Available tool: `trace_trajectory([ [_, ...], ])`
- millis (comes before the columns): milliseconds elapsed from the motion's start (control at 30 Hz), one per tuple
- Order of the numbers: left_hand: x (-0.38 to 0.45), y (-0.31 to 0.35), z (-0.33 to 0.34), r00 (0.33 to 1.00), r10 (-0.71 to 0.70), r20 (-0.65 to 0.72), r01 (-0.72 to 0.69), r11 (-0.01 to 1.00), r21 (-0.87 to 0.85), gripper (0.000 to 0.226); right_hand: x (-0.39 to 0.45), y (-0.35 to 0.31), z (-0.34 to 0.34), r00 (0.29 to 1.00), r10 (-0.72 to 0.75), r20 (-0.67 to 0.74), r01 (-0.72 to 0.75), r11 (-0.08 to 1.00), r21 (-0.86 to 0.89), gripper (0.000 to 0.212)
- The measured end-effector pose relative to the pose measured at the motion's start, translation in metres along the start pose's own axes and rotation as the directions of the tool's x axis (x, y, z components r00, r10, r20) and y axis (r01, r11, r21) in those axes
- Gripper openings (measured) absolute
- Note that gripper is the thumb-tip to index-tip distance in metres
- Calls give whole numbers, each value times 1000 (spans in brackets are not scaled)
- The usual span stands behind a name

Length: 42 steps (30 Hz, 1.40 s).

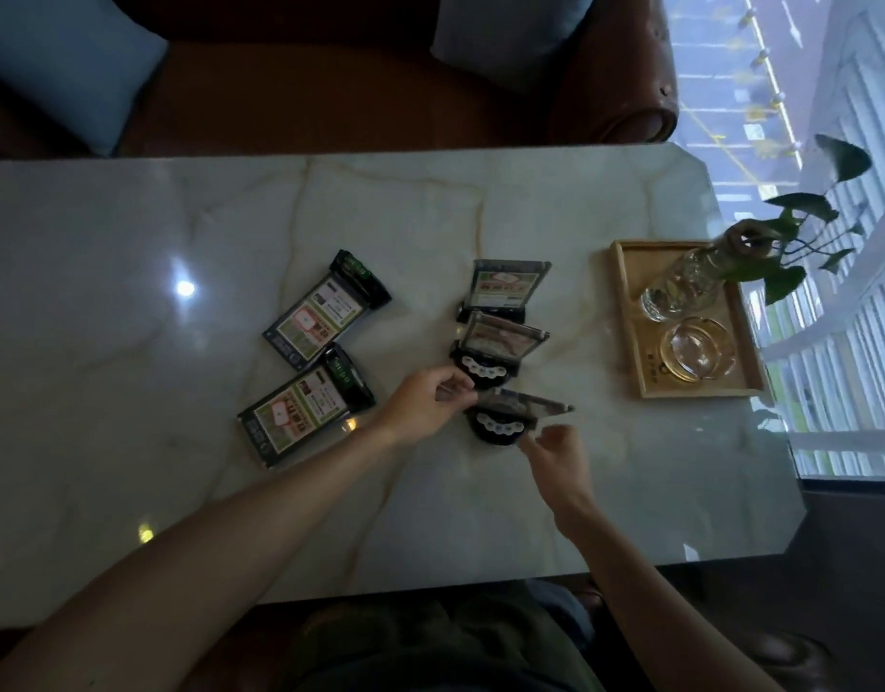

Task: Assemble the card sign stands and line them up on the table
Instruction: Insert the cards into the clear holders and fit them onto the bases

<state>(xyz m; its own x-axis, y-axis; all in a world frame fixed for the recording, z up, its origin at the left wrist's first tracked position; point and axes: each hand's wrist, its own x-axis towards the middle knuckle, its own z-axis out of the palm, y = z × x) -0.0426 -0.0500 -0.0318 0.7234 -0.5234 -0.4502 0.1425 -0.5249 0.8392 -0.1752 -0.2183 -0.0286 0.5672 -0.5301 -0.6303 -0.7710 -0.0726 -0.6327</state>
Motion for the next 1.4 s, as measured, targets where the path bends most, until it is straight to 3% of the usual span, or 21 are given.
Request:
trace_trajectory([
  [100, -13, -10, -37, 994, 42, -103, -37, 998, 42, 8, -15, -8, 31, 989, -23, 145, 38, 994, -105, 20],
  [200, -25, -26, -85, 977, 56, -207, -50, 998, 34, 5, -33, -40, 70, 963, -159, 218, 188, 975, -117, 17],
  [333, -37, -68, -143, 930, -114, -348, 117, 993, -12, 26, -48, -100, 125, 885, -391, 252, 446, 868, -220, 6],
  [467, -52, -121, -176, 894, -249, -372, 306, 946, 103, 71, -44, -145, 182, 725, -516, 456, 678, 649, -345, 23],
  [567, -71, -144, -179, 870, -366, -330, 434, 886, 163, 97, -30, -156, 228, 609, -465, 642, 790, 429, -438, 45],
  [667, -83, -166, -171, 870, -404, -283, 475, 840, 262, 105, -15, -148, 261, 595, -323, 736, 804, 208, -557, 55],
  [767, -90, -183, -161, 892, -348, -288, 437, 825, 358, 102, -6, -135, 274, 572, -306, 761, 791, -41, -611, 67],
  [867, -92, -187, -152, 896, -281, -344, 415, 804, 426, 106, -3, -126, 277, 565, -322, 760, 766, -137, -628, 78],
  [1067, -87, -184, -151, 892, -236, -386, 407, 793, 454, 109, 0, -121, 275, 593, -288, 752, 756, -121, -643, 91],
  [1133, -86, -183, -150, 889, -248, -385, 408, 812, 418, 109, -1, -123, 272, 593, -311, 743, 762, -81, -642, 85],
  [1267, -83, -174, -152, 906, -253, -339, 318, 936, 150, 61, -7, -133, 256, 609, -407, 680, 749, 13, -663, 53],
  [1333, -81, -157, -158, 919, -226, -323, 248, 968, 30, 47, -5, -141, 240, 648, -426, 631, 731, 114, -673, 36],
  [1400, -76, -133, -167, 924, -188, -334, 185, 982, -40, 39, 4, -142, 221, 672, -466, 575, 717, 216, -663, 33],
])
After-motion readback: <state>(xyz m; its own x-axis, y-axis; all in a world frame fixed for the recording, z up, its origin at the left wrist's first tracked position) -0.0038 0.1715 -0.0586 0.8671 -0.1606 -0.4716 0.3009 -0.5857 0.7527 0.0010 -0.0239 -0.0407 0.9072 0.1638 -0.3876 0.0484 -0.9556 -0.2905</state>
